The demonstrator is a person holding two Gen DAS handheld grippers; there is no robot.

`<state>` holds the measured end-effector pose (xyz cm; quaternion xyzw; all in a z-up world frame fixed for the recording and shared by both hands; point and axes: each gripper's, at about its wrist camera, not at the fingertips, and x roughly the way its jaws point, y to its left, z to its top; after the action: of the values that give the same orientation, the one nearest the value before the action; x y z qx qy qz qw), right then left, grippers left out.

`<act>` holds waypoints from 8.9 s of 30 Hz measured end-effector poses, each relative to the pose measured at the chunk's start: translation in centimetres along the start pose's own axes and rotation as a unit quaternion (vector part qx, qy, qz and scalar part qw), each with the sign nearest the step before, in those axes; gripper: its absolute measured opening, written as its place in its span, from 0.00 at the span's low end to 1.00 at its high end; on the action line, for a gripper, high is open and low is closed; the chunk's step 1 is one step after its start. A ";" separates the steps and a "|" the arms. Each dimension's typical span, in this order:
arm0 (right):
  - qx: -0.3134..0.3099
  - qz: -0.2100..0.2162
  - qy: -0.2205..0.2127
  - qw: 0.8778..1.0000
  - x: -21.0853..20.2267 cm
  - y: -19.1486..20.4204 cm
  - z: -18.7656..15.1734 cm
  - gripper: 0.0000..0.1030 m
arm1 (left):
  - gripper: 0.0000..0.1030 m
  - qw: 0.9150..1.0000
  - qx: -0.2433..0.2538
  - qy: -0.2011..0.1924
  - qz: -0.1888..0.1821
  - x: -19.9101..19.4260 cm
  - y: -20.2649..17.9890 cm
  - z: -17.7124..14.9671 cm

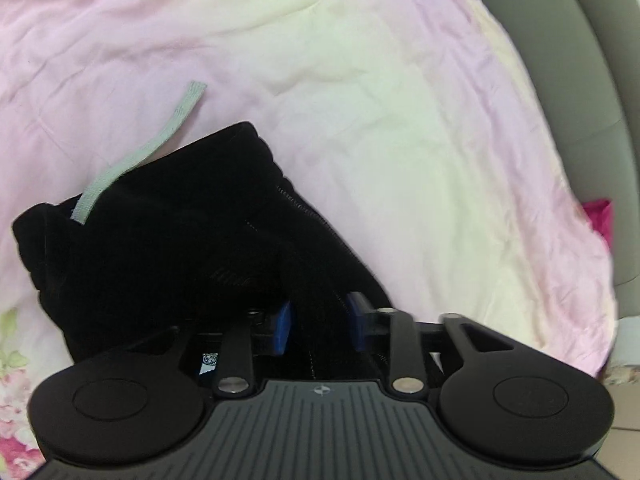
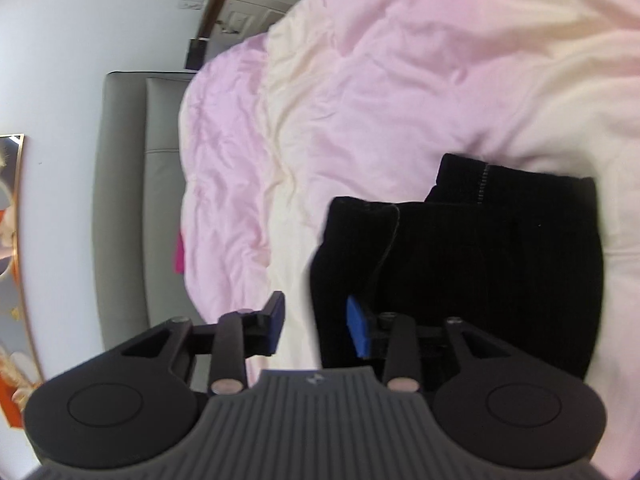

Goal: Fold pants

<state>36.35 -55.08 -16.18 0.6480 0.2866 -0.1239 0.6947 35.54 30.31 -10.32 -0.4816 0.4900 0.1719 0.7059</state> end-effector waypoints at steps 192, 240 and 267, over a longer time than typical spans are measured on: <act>-0.916 -0.010 -0.003 0.400 3.9 -8.6 -35.2 0.22 | 0.63 0.929 0.346 -0.021 -0.128 8.1 -8.5 -28.0; -0.732 0.081 0.073 0.673 -3.0 1.7 -48.3 0.52 | 0.91 0.977 0.125 -0.161 -0.066 -8.0 18.4 -6.5; -0.749 -0.027 0.128 0.650 13.5 1.8 -69.4 0.56 | 0.57 0.965 0.035 -0.156 -0.208 -1.1 21.2 -0.8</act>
<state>31.72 15.26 -21.91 -0.0906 0.3855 0.1986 0.8965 19.44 39.96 -20.32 -0.5154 0.2685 0.0767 0.8101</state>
